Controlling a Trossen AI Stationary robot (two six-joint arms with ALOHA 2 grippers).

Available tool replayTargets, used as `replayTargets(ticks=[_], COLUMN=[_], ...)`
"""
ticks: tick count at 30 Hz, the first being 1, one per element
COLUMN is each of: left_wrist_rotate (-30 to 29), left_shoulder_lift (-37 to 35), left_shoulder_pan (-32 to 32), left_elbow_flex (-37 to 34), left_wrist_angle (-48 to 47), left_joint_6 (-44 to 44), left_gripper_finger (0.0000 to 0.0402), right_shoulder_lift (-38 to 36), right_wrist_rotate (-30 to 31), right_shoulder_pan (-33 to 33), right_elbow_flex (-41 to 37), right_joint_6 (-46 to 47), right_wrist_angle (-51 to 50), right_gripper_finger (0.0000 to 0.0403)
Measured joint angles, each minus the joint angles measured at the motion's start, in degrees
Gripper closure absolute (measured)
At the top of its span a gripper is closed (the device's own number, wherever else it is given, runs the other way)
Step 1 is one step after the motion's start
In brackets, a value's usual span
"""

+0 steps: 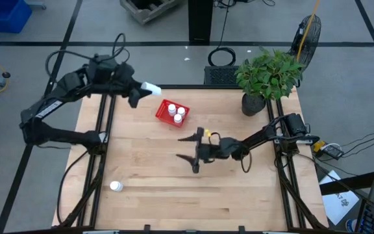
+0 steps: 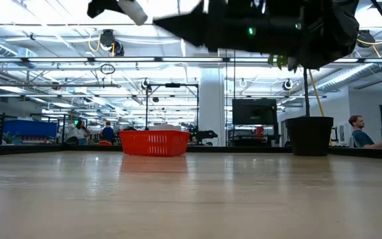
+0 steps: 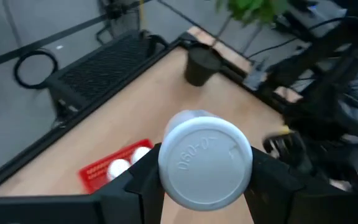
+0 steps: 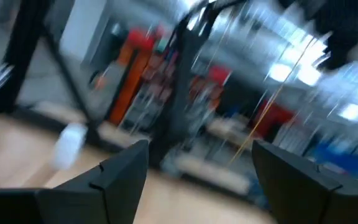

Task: Pick and place pill bottles into a basket
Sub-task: Put the white pill bottle into the orange basket

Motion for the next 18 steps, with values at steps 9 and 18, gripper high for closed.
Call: replayTargets(ticks=[9, 18], left_wrist_rotate=[-4.92, -4.38], left_shoulder_lift=[0.03, 1.47], left_shoulder_pan=[-10.17, -15.55], left_elbow_flex=[0.0, -0.07], left_wrist_angle=[2.26, 6.65], left_joint_6=[-1.99, -4.17], left_gripper_finger=[0.0226, 0.0222], right_shoulder_lift=[-1.68, -1.68], right_wrist_rotate=[-0.45, -3.37], right_shoulder_pan=[-1.96, -6.43], right_elbow_flex=[2.64, 8.05], right_joint_6=[-8.63, -7.13], right_wrist_angle=[11.9, 10.75], right_gripper_finger=[0.0126, 0.0126])
